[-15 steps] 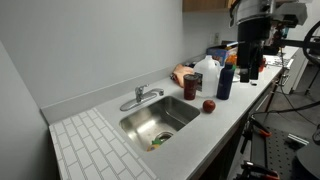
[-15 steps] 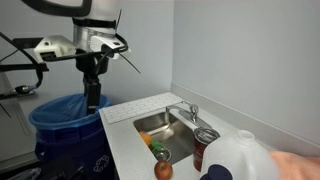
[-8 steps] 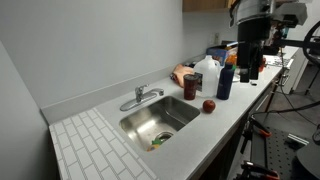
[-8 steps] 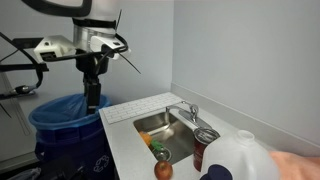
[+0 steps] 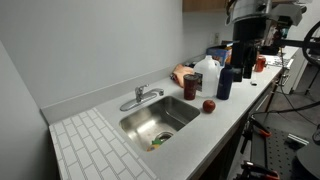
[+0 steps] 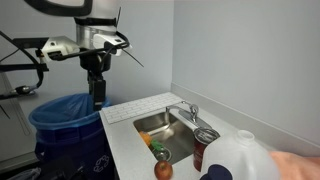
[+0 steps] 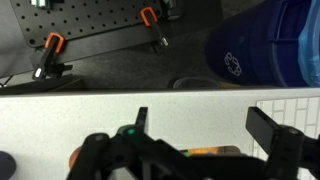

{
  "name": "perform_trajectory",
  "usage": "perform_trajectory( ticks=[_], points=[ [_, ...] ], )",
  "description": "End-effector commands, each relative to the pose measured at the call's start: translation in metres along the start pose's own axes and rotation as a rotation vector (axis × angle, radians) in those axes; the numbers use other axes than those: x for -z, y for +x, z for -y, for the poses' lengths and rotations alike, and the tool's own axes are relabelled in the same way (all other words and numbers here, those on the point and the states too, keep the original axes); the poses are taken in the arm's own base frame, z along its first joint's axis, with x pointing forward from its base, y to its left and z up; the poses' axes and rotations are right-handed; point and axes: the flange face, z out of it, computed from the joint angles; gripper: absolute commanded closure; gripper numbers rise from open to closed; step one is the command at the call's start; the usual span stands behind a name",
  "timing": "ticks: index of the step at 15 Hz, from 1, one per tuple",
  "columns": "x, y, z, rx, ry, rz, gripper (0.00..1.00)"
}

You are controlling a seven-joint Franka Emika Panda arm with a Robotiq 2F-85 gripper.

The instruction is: Lift up the faucet of the sink.

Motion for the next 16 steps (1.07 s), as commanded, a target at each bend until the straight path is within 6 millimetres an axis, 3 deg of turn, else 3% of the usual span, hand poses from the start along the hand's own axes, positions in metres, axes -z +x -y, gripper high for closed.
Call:
perform_trajectory(
  ticks=[1, 6, 11, 12, 16],
  points=[
    [0.004, 0.031, 0.024, 0.042, -0.041, -0.067, 0.00],
    [0.002, 0.084, 0.049, 0.148, -0.165, -0.196, 0.00],
    [0.009, 0.127, 0.054, 0.223, -0.228, -0.262, 0.00],
    [0.002, 0.108, 0.052, 0.191, -0.212, -0.246, 0.00],
    [-0.001, 0.112, 0.052, 0.191, -0.214, -0.238, 0.00]
  ],
)
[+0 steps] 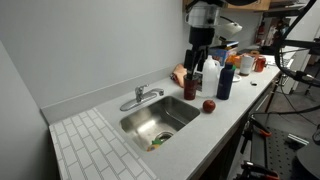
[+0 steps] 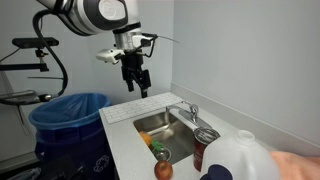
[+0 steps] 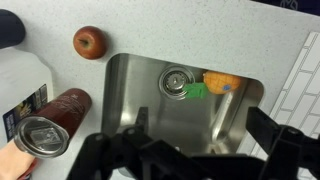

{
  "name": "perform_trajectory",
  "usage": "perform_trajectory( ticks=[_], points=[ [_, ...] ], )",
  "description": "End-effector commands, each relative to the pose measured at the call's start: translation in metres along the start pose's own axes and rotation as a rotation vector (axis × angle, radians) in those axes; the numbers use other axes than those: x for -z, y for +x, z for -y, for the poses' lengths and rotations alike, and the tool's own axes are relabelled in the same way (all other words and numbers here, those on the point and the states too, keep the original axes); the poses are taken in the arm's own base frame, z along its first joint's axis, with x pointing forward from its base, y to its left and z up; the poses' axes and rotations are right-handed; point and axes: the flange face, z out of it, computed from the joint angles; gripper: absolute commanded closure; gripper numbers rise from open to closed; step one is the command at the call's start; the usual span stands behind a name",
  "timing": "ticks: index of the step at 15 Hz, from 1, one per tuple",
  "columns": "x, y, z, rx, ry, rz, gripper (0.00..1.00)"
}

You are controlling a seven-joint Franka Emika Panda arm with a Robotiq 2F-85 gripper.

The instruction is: Lift up the faucet of the sink.

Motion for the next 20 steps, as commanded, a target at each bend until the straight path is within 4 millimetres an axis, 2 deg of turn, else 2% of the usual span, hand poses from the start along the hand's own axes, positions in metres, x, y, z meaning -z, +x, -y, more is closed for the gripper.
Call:
perform_trajectory(
  ticks=[1, 4, 12, 15, 20],
  points=[
    [0.001, 0.000, 0.000, 0.000, 0.000, 0.000, 0.00],
    [0.001, 0.005, -0.001, -0.016, 0.000, -0.007, 0.00],
    [0.005, 0.099, -0.010, -0.094, 0.011, -0.126, 0.00],
    [-0.008, 0.125, -0.032, -0.117, 0.007, -0.138, 0.00],
    [-0.044, 0.151, -0.064, -0.161, -0.011, -0.131, 0.00]
  ],
)
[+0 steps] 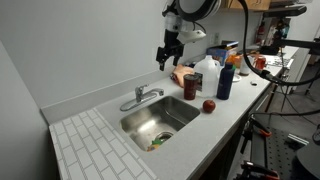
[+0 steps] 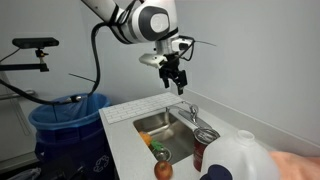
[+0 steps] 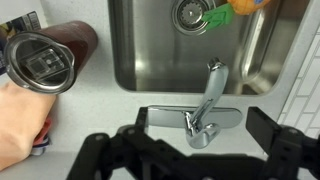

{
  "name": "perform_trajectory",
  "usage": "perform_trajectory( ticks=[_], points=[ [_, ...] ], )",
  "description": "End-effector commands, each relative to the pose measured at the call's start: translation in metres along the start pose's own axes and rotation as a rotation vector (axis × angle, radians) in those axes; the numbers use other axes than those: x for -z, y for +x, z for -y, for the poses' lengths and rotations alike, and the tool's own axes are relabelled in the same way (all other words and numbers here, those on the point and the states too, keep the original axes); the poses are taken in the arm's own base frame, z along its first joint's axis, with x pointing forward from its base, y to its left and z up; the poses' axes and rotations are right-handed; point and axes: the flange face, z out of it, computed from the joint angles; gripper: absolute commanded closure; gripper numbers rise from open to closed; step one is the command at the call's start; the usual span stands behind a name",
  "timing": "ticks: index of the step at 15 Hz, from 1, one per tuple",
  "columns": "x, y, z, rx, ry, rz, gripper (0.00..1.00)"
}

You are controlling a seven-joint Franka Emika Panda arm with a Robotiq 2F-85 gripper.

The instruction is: Lift up the faucet of the sink.

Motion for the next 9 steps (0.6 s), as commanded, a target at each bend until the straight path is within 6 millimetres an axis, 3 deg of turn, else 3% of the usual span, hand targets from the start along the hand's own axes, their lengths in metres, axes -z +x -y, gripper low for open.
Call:
perform_trajectory(
  ticks=[1, 5, 9],
  points=[
    [-0.025, 0.025, -0.011, -0.010, -0.014, -0.013, 0.00],
    [-0.059, 0.039, -0.008, -0.004, -0.025, -0.023, 0.00],
    [-0.091, 0.049, -0.018, 0.007, -0.065, -0.028, 0.00]
  ],
)
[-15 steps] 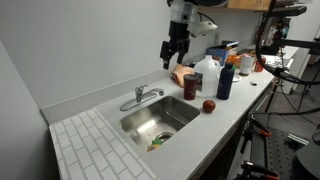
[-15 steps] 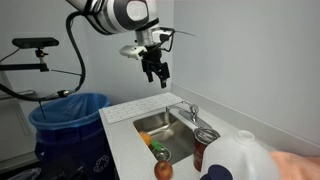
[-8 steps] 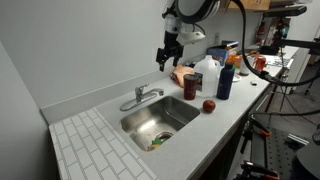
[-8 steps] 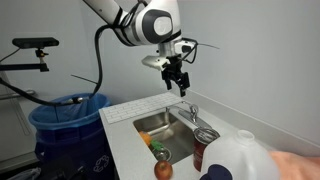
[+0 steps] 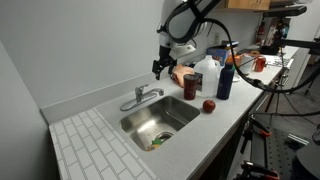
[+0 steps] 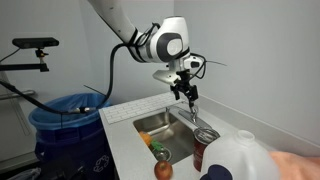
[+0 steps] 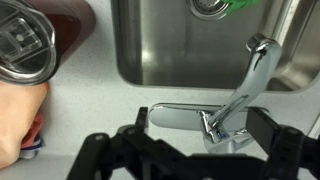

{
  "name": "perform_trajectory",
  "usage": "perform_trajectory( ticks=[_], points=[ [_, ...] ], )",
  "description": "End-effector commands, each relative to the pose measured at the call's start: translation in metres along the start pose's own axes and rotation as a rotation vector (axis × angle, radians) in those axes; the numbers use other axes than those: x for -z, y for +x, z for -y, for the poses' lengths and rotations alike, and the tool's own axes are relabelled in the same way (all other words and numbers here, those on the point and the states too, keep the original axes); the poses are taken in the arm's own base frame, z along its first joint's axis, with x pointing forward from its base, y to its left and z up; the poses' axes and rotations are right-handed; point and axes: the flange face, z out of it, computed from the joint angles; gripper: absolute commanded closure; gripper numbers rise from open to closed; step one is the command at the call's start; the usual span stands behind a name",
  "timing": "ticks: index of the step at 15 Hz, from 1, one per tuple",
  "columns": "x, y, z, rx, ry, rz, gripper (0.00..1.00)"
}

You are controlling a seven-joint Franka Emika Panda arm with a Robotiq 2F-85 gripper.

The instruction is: Lift up the faucet of the sink.

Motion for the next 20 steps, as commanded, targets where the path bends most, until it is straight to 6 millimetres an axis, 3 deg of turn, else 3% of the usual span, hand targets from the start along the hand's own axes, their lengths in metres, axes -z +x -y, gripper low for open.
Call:
perform_trajectory(
  ticks=[1, 12, 20],
  points=[
    [-0.026, 0.018, -0.008, 0.005, -0.039, -0.018, 0.00],
    [-0.072, 0.038, 0.025, 0.040, -0.041, -0.021, 0.00],
    [-0.070, 0.051, 0.044, 0.048, -0.012, -0.081, 0.00]
  ],
)
